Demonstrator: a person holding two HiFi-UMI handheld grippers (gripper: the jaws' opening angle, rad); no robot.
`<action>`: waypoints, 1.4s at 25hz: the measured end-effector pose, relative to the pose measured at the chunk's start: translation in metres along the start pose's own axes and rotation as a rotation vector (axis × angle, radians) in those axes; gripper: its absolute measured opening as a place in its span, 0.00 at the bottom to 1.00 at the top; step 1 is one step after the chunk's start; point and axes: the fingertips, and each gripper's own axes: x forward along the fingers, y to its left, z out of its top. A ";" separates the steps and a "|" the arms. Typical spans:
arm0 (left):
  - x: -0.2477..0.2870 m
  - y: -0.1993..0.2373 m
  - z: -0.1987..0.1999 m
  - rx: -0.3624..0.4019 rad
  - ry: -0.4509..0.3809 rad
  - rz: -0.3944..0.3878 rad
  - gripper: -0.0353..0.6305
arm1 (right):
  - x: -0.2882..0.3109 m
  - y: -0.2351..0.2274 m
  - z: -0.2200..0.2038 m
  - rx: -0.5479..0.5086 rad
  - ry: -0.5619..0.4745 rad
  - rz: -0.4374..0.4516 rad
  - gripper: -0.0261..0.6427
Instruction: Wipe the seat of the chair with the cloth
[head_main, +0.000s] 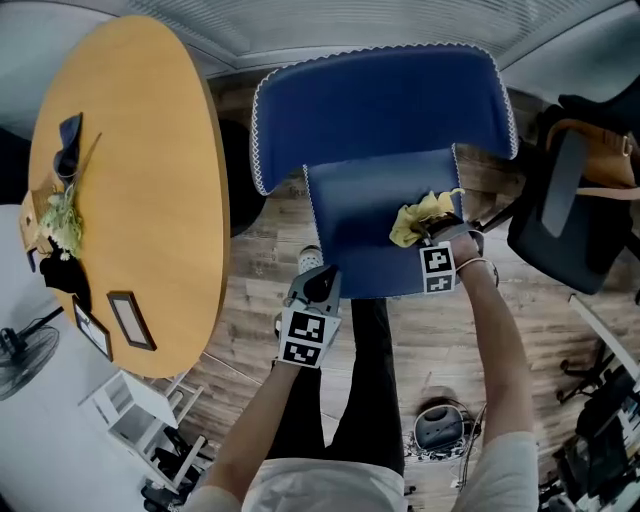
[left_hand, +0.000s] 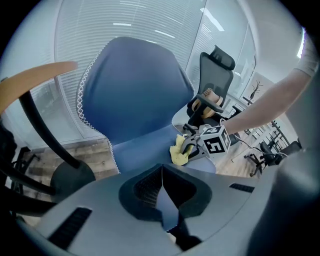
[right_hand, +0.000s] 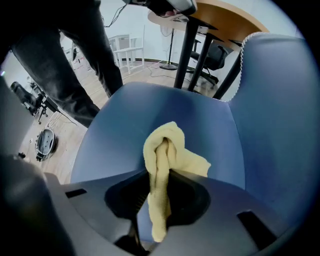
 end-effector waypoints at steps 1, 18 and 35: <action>0.001 -0.003 0.000 0.008 0.002 -0.007 0.10 | -0.002 0.003 -0.005 0.030 0.003 -0.003 0.18; 0.008 -0.023 -0.011 0.148 0.019 -0.114 0.10 | -0.024 0.057 -0.066 1.081 -0.050 -0.203 0.18; -0.037 -0.003 -0.039 0.230 0.007 -0.199 0.10 | -0.017 0.071 -0.011 1.872 -0.092 -0.470 0.18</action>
